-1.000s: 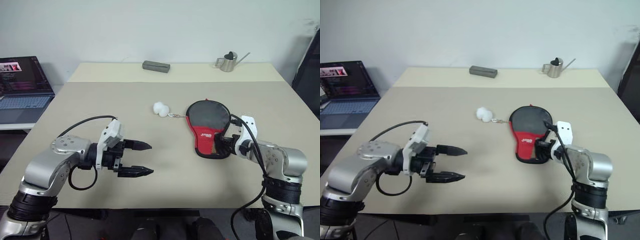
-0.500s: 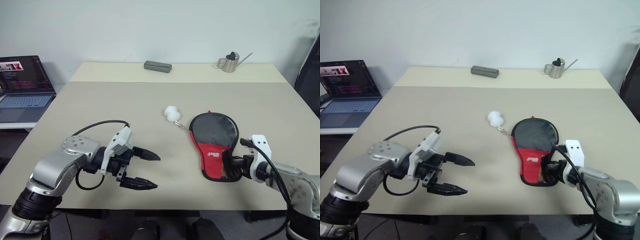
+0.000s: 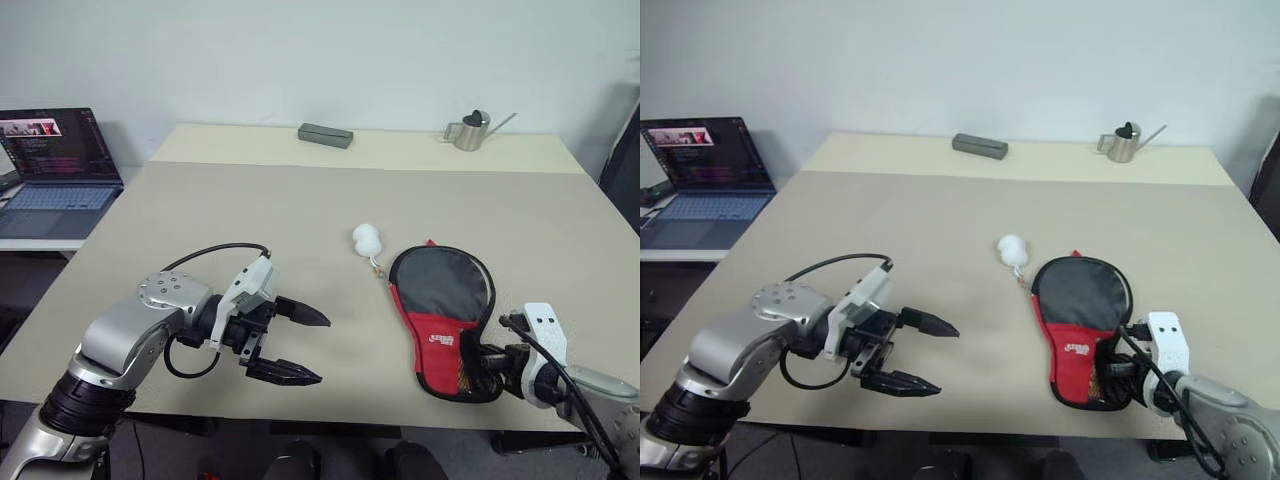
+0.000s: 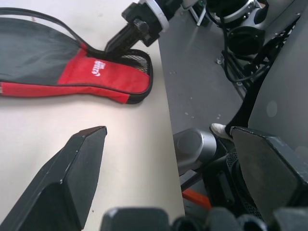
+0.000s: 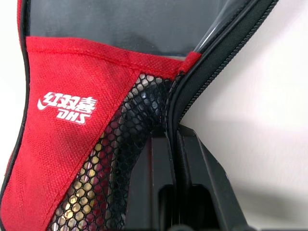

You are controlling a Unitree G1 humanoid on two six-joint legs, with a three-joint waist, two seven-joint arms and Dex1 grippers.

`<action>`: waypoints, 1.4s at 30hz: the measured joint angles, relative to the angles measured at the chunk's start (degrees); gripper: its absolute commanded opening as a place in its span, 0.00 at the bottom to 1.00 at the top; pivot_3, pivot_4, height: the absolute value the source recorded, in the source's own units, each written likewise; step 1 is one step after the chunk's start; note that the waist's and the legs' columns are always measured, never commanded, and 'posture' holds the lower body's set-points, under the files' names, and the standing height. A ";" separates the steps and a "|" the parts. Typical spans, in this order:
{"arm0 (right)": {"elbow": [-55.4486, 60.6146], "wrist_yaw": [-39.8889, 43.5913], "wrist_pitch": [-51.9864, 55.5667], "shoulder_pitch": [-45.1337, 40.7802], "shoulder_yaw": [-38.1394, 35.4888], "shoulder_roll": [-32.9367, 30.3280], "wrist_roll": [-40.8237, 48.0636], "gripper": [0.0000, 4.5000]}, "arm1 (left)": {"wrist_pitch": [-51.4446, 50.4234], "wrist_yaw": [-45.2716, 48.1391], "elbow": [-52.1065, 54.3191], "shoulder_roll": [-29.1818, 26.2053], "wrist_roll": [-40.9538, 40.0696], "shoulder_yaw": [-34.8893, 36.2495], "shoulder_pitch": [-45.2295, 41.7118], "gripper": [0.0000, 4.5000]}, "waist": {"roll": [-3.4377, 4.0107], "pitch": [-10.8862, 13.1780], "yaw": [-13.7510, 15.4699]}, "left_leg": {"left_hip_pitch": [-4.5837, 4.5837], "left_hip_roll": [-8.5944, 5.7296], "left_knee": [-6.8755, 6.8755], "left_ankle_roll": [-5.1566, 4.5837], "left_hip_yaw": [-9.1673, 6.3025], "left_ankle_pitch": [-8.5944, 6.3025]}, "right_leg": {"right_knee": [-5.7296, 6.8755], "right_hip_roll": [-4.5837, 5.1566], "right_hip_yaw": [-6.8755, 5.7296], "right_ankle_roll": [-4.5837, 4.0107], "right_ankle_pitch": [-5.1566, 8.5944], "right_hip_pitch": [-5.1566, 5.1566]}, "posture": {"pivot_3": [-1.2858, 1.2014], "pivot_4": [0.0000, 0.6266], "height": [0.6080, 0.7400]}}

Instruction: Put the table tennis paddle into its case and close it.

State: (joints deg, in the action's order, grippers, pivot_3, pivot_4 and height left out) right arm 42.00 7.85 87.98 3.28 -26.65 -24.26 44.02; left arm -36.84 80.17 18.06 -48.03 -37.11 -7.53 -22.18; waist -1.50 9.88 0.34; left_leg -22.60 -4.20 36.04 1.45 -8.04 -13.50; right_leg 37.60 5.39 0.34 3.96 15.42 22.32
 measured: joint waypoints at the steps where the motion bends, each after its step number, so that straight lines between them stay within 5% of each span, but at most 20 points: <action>1: 0.23 -0.43 0.00 0.45 -0.29 0.00 0.42 0.01 | 0.03 0.05 -0.04 0.00 0.01 0.00 0.00 1.00 | -0.01 -0.01 0.05 | 0.04 0.00 0.00 -0.02 0.00 -0.03 | -0.03 0.00 0.00 0.01 0.01 -0.05 | 0.52 0.24 1.00; 42: 1.68 -11.79 -0.24 9.04 -5.97 -0.88 16.97 0.01 | 1.08 0.32 -0.64 0.74 0.65 -0.55 0.52 1.00 | 0.20 -1.12 0.91 | 0.23 -0.12 -0.07 -0.01 -1.22 -0.56 | -0.56 0.02 -1.01 -0.12 0.80 -1.00 | 0.52 0.24 1.00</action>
State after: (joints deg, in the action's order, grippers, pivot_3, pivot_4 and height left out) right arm 43.67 -3.94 87.75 12.32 -32.62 -25.14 60.99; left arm -35.76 80.50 17.42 -47.29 -36.46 -8.08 -21.67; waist -1.29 8.76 1.25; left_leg -22.37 -4.32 35.97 1.43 -9.26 -14.07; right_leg 37.04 5.40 -0.67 3.84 16.23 21.33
